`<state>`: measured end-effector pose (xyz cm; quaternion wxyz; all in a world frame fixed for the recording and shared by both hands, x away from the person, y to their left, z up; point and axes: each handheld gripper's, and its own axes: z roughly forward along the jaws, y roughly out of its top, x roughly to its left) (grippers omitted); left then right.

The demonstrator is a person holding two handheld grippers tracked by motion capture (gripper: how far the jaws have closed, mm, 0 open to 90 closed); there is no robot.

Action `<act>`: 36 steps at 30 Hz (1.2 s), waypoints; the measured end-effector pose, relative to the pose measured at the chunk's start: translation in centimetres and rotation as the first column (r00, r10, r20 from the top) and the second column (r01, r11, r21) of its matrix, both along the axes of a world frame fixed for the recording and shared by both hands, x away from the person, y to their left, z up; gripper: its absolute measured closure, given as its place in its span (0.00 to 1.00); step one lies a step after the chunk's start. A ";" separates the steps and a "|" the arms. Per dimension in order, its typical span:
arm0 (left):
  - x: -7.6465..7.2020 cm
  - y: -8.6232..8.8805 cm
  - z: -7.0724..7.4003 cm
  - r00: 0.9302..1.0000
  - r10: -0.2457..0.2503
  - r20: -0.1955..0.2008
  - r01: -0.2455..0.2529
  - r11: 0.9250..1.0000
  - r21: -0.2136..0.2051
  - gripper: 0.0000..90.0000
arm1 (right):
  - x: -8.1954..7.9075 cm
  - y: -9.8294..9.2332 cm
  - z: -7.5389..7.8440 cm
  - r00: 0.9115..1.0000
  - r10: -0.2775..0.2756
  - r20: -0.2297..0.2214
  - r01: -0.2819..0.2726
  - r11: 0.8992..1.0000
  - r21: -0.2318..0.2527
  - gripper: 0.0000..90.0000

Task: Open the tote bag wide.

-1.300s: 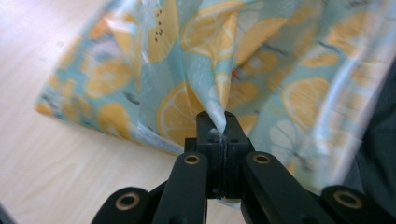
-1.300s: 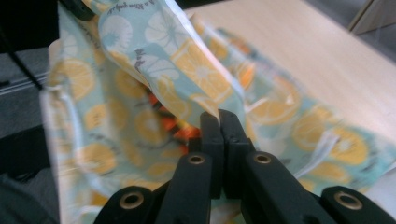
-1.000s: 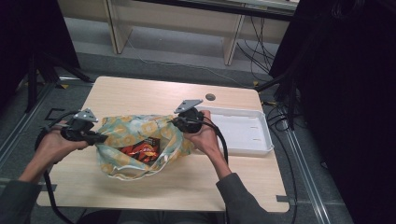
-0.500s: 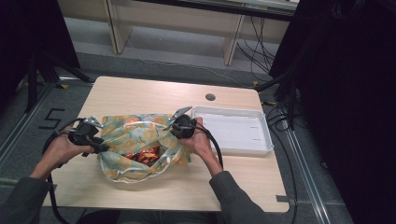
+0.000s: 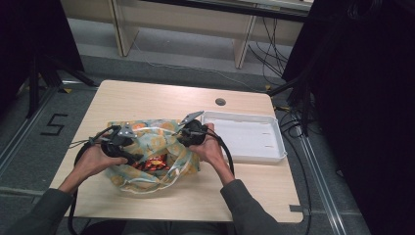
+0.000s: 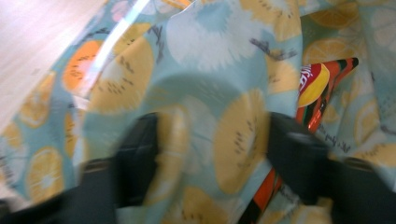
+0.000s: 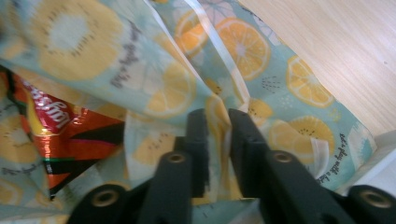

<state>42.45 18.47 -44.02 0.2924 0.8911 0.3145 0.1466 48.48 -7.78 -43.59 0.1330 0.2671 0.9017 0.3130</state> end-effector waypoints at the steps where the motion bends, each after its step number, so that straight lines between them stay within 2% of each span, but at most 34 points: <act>1: 0.1 0.0 -0.2 1.000 -0.006 0.004 0.006 1.000 -0.012 0.61 | -0.1 -0.1 0.1 1.000 0.011 0.028 -0.012 1.000 0.015 0.78; 2: 0.1 0.2 -0.2 1.000 -0.016 0.024 0.016 1.000 -0.014 0.73 | -0.3 -0.2 0.5 1.000 -0.010 0.024 0.009 1.000 0.018 0.74; 3: 0.1 0.2 -0.2 0.999 0.003 0.033 -0.002 0.999 -0.032 0.81 | -0.7 -0.3 0.9 0.999 -0.009 0.030 0.008 0.999 0.035 0.71; 5: 0.0 0.5 0.2 0.999 -0.012 0.050 0.014 0.999 -0.041 0.94 | -1.7 -0.9 2.0 0.999 0.005 0.046 -0.009 0.997 0.076 0.70; 7: -0.1 0.8 0.7 0.999 -0.010 0.039 0.013 0.997 -0.080 0.99 | -3.1 -1.4 3.1 0.999 0.048 0.022 -0.051 0.990 0.129 0.71; 8: -0.1 1.0 1.1 0.999 -0.024 0.039 0.027 0.996 -0.080 0.99 | -3.7 -1.5 3.3 0.996 0.083 0.009 -0.084 0.984 0.155 0.73; 9: -0.2 1.0 1.3 0.999 -0.009 0.037 0.012 0.994 -0.104 0.99 | -4.4 -1.6 3.6 0.993 0.121 -0.011 -0.118 0.981 0.157 0.76; 10: -0.2 1.1 1.6 0.999 -0.015 0.037 0.019 0.993 -0.114 0.99 | -5.0 -1.4 3.4 0.988 0.151 -0.021 -0.146 0.976 0.160 0.80; 11: -0.2 1.2 2.0 0.999 -0.021 0.041 0.025 0.994 -0.108 0.99 | -5.5 -1.1 3.0 0.986 0.163 -0.035 -0.157 0.977 0.143 0.85; 13: -0.2 1.4 2.6 0.999 -0.010 0.044 0.015 0.993 -0.116 0.99 | -5.9 -0.6 1.8 0.986 0.158 -0.048 -0.155 0.986 0.054 0.94; 15: 0.1 1.6 3.0 0.999 0.001 0.045 0.005 0.992 -0.129 0.99 | -5.8 -0.5 0.5 0.987 0.143 -0.077 -0.145 0.989 -0.020 0.98; 17: 0.5 2.1 3.3 0.999 0.009 0.045 -0.003 0.992 -0.130 0.99 | -5.9 -0.7 -0.5 0.988 0.110 -0.112 -0.122 0.986 -0.115 1.00; 18: 0.8 2.4 3.4 0.999 0.026 0.040 -0.020 0.990 -0.138 0.99 | -5.8 -1.0 -0.9 0.988 0.116 -0.105 -0.131 0.979 -0.153 1.00; 22: 2.3 4.1 3.2 0.996 0.077 0.039 -0.070 0.985 -0.156 0.99 | -6.1 -2.4 -2.6 0.980 0.077 -0.185 -0.117 0.969 -0.216 1.00; 23: 2.5 4.4 3.0 0.994 0.103 0.038 -0.096 0.981 -0.168 0.99 | -6.1 -2.7 -3.0 0.977 0.070 -0.200 -0.115 0.968 -0.223 1.00; 24: 2.8 4.6 2.7 0.993 0.113 0.039 -0.104 0.979 -0.175 0.99 | -6.2 -3.0 -3.4 0.977 0.066 -0.204 -0.113 0.967 -0.228 1.00; 25: 3.1 4.7 2.4 0.994 0.108 0.035 -0.101 0.981 -0.163 0.99 | -6.3 -3.2 -3.6 0.974 0.071 -0.214 -0.120 0.966 -0.228 1.00; 26: 3.3 4.6 2.0 0.993 0.113 0.032 -0.106 0.980 -0.166 0.99 | -6.4 -3.3 -3.8 0.974 0.063 -0.216 -0.114 0.966 -0.234 1.00; 28: 3.2 4.3 1.5 0.993 0.112 0.029 -0.107 0.985 -0.137 0.99 | -6.5 -3.3 -3.7 0.975 0.089 -0.205 -0.136 0.964 -0.228 1.00; 29: 3.2 4.1 1.3 0.994 0.105 0.027 -0.100 0.985 -0.143 0.99 | -6.6 -3.3 -3.4 0.977 0.088 -0.192 -0.128 0.970 -0.206 1.00; 32: 3.2 3.7 1.2 0.995 0.091 0.027 -0.087 0.987 -0.135 0.99 | -6.8 -2.9 -1.6 0.983 0.143 -0.114 -0.155 0.983 -0.103 1.00; 34: 3.1 3.5 1.2 0.996 0.082 0.029 -0.078 0.989 -0.126 0.99 | -6.9 -2.2 -0.5 0.982 0.175 -0.071 -0.178 0.983 -0.034 1.00; 36: 3.2 3.4 1.1 0.997 0.072 0.028 -0.068 0.990 -0.123 0.99 | -6.8 -1.3 0.0 0.982 0.184 -0.047 -0.185 0.982 -0.028 1.00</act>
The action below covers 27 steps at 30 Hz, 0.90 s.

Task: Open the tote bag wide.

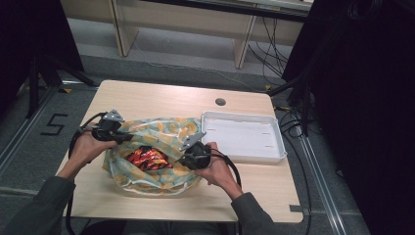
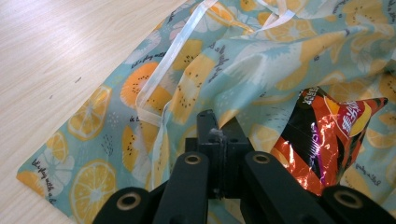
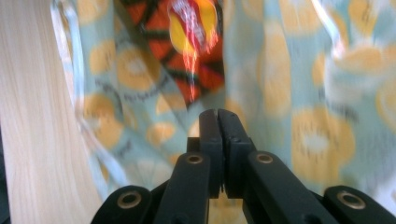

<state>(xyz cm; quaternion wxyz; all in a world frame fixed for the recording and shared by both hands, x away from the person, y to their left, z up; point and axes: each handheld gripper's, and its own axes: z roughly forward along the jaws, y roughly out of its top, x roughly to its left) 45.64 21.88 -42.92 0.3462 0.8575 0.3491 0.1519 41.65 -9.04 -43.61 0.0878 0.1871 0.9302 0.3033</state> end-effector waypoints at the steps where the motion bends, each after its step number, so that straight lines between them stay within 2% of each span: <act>1: -0.1 -0.1 -0.1 1.000 0.008 -0.006 -0.008 1.000 -0.005 0.99 | 0.2 0.5 0.0 1.000 0.027 0.003 -0.027 1.000 -0.009 1.00; 3: -0.1 -0.1 -0.2 1.000 0.006 -0.011 -0.006 1.000 0.004 0.99 | 0.9 1.5 -0.7 1.000 0.018 0.007 -0.018 0.999 -0.033 1.00; 5: 0.0 0.0 -0.4 1.000 0.003 -0.010 -0.003 1.000 0.004 0.99 | 1.9 2.2 -1.6 1.000 0.006 0.021 -0.005 0.997 -0.078 1.00; 6: -0.1 -0.1 -0.6 1.000 0.010 -0.010 -0.010 1.000 0.005 0.99 | 2.5 2.4 -2.1 0.999 -0.011 0.031 0.013 0.997 -0.081 1.00; 7: -0.2 -0.1 -0.8 1.000 -0.007 -0.012 0.007 1.000 0.013 0.99 | 3.1 2.6 -2.4 0.998 -0.033 0.043 0.037 0.997 -0.075 1.00; 8: -0.5 -0.3 -1.0 0.999 -0.013 -0.035 0.013 1.000 0.016 0.98 | 3.8 2.7 -2.6 0.998 -0.047 0.051 0.051 0.996 -0.071 1.00; 9: -0.7 -0.3 -1.1 0.998 -0.038 -0.042 0.039 0.999 0.036 0.97 | 4.2 2.8 -2.8 0.996 -0.082 0.044 0.084 0.995 -0.057 1.00; 10: -0.8 -0.3 -1.1 0.998 -0.038 -0.047 0.040 0.998 0.040 0.95 | 4.6 3.0 -2.9 0.994 -0.098 0.042 0.100 0.993 -0.056 1.00; 11: -1.0 -0.2 -1.1 0.998 -0.036 -0.044 0.037 0.999 0.038 0.92 | 5.0 3.0 -3.0 0.996 -0.078 0.051 0.081 0.995 -0.063 1.00; 12: -1.2 -0.2 -0.9 0.998 -0.028 -0.048 0.029 0.999 0.033 0.88 | 5.0 3.2 -3.2 0.994 -0.105 0.033 0.107 0.993 -0.054 1.00; 13: -1.6 -0.1 -0.7 0.999 -0.021 -0.048 0.022 1.000 0.015 0.85 | 5.2 3.2 -3.2 0.995 -0.094 0.041 0.096 0.993 -0.066 1.00; 15: -2.3 0.0 0.0 1.000 -0.007 -0.028 0.007 1.000 -0.005 0.76 | 5.2 3.2 -3.2 0.996 -0.081 0.045 0.084 0.995 -0.059 1.00; 16: -2.8 0.1 0.6 1.000 -0.003 -0.006 0.003 1.000 0.001 0.70 | 5.1 3.2 -3.0 0.995 -0.088 0.039 0.090 0.994 -0.063 1.00; 17: -3.3 0.2 1.0 1.000 0.006 -0.009 -0.006 1.000 -0.009 0.65 | 5.1 3.2 -3.0 0.996 -0.084 0.042 0.086 0.995 -0.047 1.00; 18: -3.9 0.2 1.6 1.000 0.005 -0.004 -0.005 1.000 -0.012 0.61 | 5.0 3.2 -2.9 0.995 -0.097 0.031 0.098 0.994 -0.043 1.00; 19: -4.6 0.1 2.1 1.000 -0.004 0.014 0.004 1.000 -0.014 0.59 | 5.1 3.1 -2.8 0.996 -0.082 0.040 0.084 0.996 -0.042 1.00; 20: -5.2 0.0 2.6 0.999 -0.020 0.027 0.021 1.000 -0.021 0.60 | 5.1 3.1 -2.8 0.996 -0.080 0.040 0.082 0.996 -0.041 1.00; 21: -5.9 -0.3 2.9 0.998 -0.045 0.044 0.046 0.999 -0.023 0.65 | 5.1 3.1 -2.8 0.996 -0.079 0.038 0.081 0.996 -0.039 1.00; 23: -7.3 -1.3 2.7 0.996 -0.091 0.015 0.091 0.996 -0.006 0.77 | 5.0 3.1 -2.8 0.995 -0.092 0.029 0.093 0.995 -0.034 1.00; 24: -7.8 -1.7 2.3 0.993 -0.115 0.011 0.115 0.993 0.029 0.81 | 5.1 3.1 -2.8 0.995 -0.090 0.033 0.091 0.995 -0.034 1.00; 26: -8.2 -2.1 1.2 0.992 -0.124 -0.028 0.126 0.988 0.086 0.91 | 5.0 3.1 -2.8 0.995 -0.099 0.024 0.100 0.995 -0.029 1.00; 27: -8.2 -2.1 0.6 0.993 -0.105 -0.045 0.109 0.988 0.107 0.94 | 5.0 3.1 -2.8 0.994 -0.104 0.022 0.104 0.994 -0.029 1.00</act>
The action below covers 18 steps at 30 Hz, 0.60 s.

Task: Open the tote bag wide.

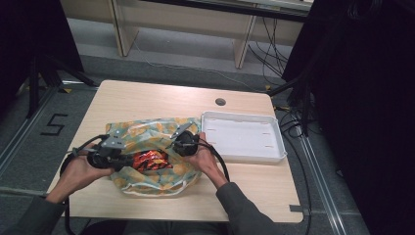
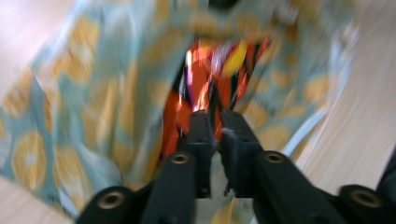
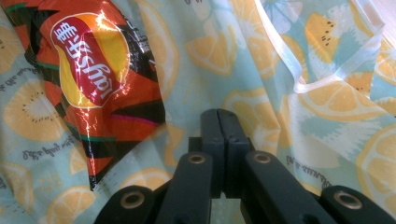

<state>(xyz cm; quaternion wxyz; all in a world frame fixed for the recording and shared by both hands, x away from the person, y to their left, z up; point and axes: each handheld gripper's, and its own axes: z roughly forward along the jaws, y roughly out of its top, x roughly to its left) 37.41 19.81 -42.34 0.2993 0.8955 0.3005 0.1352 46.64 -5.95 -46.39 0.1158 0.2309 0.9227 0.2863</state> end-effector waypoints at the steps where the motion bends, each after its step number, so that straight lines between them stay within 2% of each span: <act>1: 0.1 0.3 -0.6 1.000 0.008 0.003 -0.008 0.999 0.035 0.97 | 0.2 -0.1 0.0 1.000 0.015 0.013 -0.015 1.000 -0.006 1.00; 3: 0.0 1.1 -1.4 1.000 0.019 -0.020 -0.017 0.996 0.083 0.99 | 0.3 -0.2 0.0 1.000 0.011 0.017 -0.011 1.000 -0.010 1.00; 5: -0.2 1.9 -2.2 0.999 0.037 -0.033 -0.033 0.993 0.117 0.99 | 0.4 -0.4 0.0 1.000 0.009 0.015 -0.009 1.000 -0.001 1.00; 6: -0.3 2.2 -2.5 0.998 0.044 -0.034 -0.039 0.992 0.122 0.99 | 0.3 -0.4 0.0 1.000 -0.010 0.004 0.010 1.000 0.001 1.00; 8: -0.6 2.5 -3.0 0.998 0.045 -0.041 -0.038 0.989 0.144 1.00 | 0.6 -0.5 0.0 1.000 -0.008 0.010 0.008 1.000 -0.002 1.00; 9: -0.8 2.4 -3.0 0.998 0.036 -0.051 -0.027 0.985 0.170 0.99 | 0.6 -0.5 0.0 1.000 -0.009 0.011 0.009 1.000 -0.005 1.00; 10: -0.9 2.3 -3.1 0.998 0.047 -0.049 -0.038 0.985 0.167 0.99 | 0.6 -0.5 0.0 1.000 0.001 0.011 -0.001 1.000 -0.004 1.00; 11: -0.9 2.3 -3.2 0.998 0.049 -0.036 -0.042 0.984 0.174 0.99 | 0.4 -0.4 -0.1 1.000 -0.020 -0.006 0.020 1.000 0.002 1.00; 13: -0.8 2.2 -3.2 0.999 0.045 -0.029 -0.040 0.986 0.163 0.96 | 0.6 -0.5 -0.1 1.000 0.003 0.013 -0.003 1.000 -0.007 1.00; 14: -0.8 2.1 -3.2 0.998 0.051 -0.028 -0.047 0.988 0.147 0.93 | 0.3 -0.4 0.0 1.000 -0.019 0.000 0.019 1.000 0.001 1.00; 16: -0.9 2.0 -3.0 0.999 0.045 -0.012 -0.043 0.989 0.143 0.86 | 0.2 -0.4 0.2 1.000 0.005 0.008 -0.006 1.000 0.008 1.00; 17: -1.0 1.8 -3.1 0.999 0.046 -0.013 -0.044 0.990 0.131 0.83 | 0.0 -0.5 0.3 1.000 -0.008 -0.004 0.008 1.000 0.011 1.00; 18: -1.1 1.7 -3.0 0.999 0.038 -0.007 -0.037 0.991 0.127 0.78 | 0.1 -0.6 0.4 1.000 0.001 0.008 -0.001 1.000 0.013 1.00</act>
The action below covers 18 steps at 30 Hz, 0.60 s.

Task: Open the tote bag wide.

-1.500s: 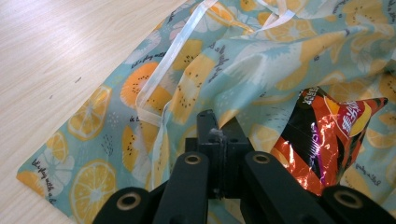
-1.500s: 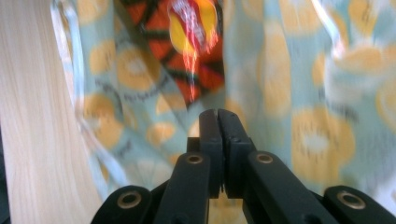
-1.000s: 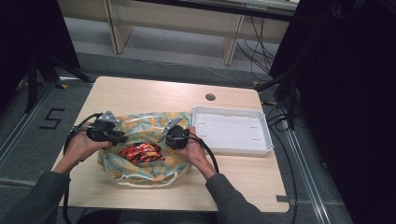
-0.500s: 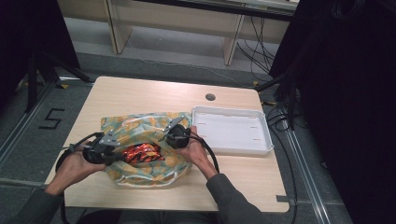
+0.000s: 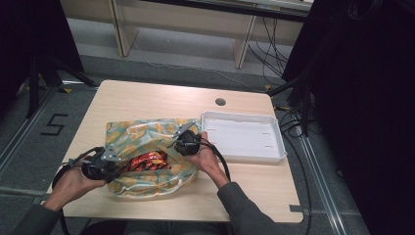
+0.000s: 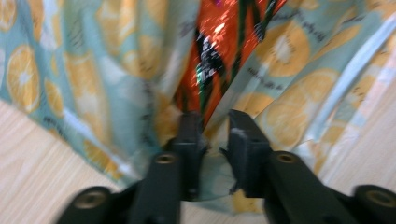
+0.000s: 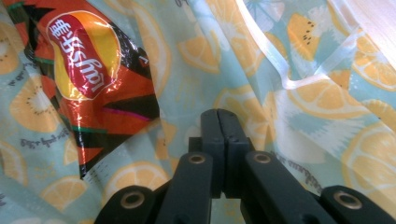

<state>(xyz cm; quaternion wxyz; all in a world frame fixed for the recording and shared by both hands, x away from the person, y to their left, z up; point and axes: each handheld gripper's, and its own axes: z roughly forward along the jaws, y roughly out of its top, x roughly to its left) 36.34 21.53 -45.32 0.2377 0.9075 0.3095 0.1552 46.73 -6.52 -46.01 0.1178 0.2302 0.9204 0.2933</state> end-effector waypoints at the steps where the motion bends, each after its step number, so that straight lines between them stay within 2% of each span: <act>1: 0.0 -0.1 0.0 1.000 0.003 0.014 -0.003 1.000 -0.004 0.74 | 0.0 -0.1 0.1 1.000 0.009 0.005 -0.009 1.000 0.000 1.00; 3: 0.1 -0.3 0.1 0.999 -0.006 0.034 0.006 1.000 -0.009 0.72 | -0.1 -0.2 0.3 1.000 0.014 0.008 -0.014 1.000 0.013 1.00; 4: 0.0 -0.3 -0.1 1.000 0.019 0.023 -0.018 0.999 -0.034 0.70 | -0.2 -0.3 0.3 1.000 0.015 0.006 -0.015 1.000 0.017 1.00; 6: 0.2 -0.3 -0.1 0.999 0.006 0.032 -0.005 1.000 -0.029 0.68 | -0.4 -0.4 0.6 1.000 0.014 0.001 -0.014 1.000 0.022 1.00; 7: 0.2 -0.4 -0.2 0.999 0.032 0.026 -0.031 0.998 -0.053 0.67 | -0.5 -0.5 0.7 1.000 0.019 0.004 -0.019 0.999 0.029 1.00; 10: 0.4 -0.3 -0.2 1.000 0.023 0.017 -0.021 0.997 -0.080 0.66 | -0.9 -0.7 1.0 1.000 0.016 -0.014 -0.015 0.999 0.038 1.00; 11: 0.4 -0.4 -0.3 0.999 0.024 0.043 -0.020 0.997 -0.081 0.65 | -1.0 -0.8 1.2 1.000 0.024 -0.001 -0.024 0.999 0.042 1.00; 12: 0.3 -0.6 -0.4 0.998 0.034 0.047 -0.029 0.995 -0.100 0.64 | -1.2 -0.8 1.4 1.000 0.028 -0.003 -0.028 0.999 0.046 0.99; 13: 0.4 -0.6 -0.3 0.998 0.013 0.063 -0.006 0.995 -0.098 0.64 | -1.3 -0.8 1.5 1.000 0.026 -0.008 -0.025 0.998 0.056 0.99; 14: 0.3 -0.8 -0.4 0.999 0.017 0.047 -0.011 0.993 -0.117 0.63 | -1.4 -0.9 1.6 0.999 0.037 -0.001 -0.037 0.998 0.051 0.99; 16: 0.3 -1.0 -0.3 0.998 -0.006 0.064 0.014 0.993 -0.121 0.62 | -1.6 -0.9 1.6 0.999 0.034 -0.003 -0.034 0.998 0.053 0.98; 18: 0.2 -1.3 -0.2 0.998 0.002 0.070 0.007 0.992 -0.128 0.60 | -1.6 -0.9 1.6 0.999 0.035 -0.005 -0.035 0.998 0.053 0.98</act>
